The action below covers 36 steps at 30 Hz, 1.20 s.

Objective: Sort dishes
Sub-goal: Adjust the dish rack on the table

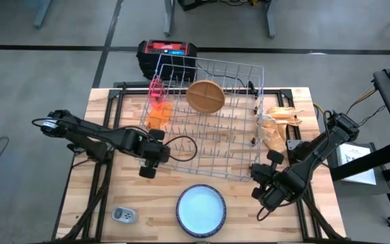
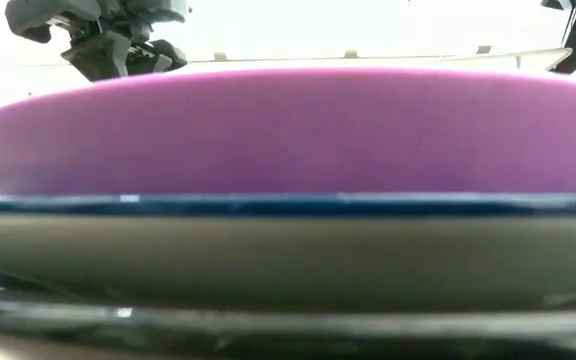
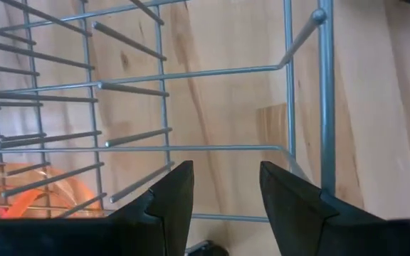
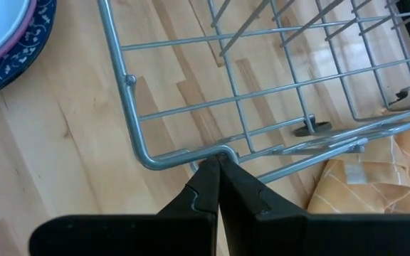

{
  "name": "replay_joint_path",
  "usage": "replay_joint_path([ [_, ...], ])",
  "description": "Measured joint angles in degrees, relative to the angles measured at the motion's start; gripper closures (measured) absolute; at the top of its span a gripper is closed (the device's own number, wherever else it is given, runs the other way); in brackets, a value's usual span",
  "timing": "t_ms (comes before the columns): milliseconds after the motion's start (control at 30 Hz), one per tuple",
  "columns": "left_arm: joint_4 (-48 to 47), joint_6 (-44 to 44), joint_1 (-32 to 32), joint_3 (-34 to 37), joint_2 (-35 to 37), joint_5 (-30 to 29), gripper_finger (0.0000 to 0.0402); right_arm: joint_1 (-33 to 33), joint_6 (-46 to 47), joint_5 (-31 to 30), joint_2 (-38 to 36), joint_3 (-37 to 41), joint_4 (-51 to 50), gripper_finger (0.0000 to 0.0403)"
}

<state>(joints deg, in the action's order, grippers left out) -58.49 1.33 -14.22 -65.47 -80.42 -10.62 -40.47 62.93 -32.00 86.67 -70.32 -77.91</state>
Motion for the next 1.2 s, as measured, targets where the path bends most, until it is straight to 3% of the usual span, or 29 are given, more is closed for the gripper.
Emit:
replay_joint_path([
  [500, -1.6, -6.2, -0.9, 0.1, 0.0, 10.7, 0.0249, 0.5, -1.2, 5.2, 0.1, -2.1, 3.2, 0.0403],
  [667, -1.0, -5.4, -1.1, 0.1, -0.2, 12.6, 0.0248, 2.1, -3.3, -1.7, 0.1, -1.9, 0.5, 0.0403],
  [1000, -5.0, -6.0, -1.0, 0.1, -0.1, 5.4, 0.0248, 5.7, -6.3, 0.3, 0.0, -1.7, 1.6, 0.0403],
  [1200, -8.3, -6.4, -0.9, -0.1, -0.1, -1.9, 0.0248, 5.8, -6.6, 1.6, 0.0, -1.7, 3.1, 0.0403],
])
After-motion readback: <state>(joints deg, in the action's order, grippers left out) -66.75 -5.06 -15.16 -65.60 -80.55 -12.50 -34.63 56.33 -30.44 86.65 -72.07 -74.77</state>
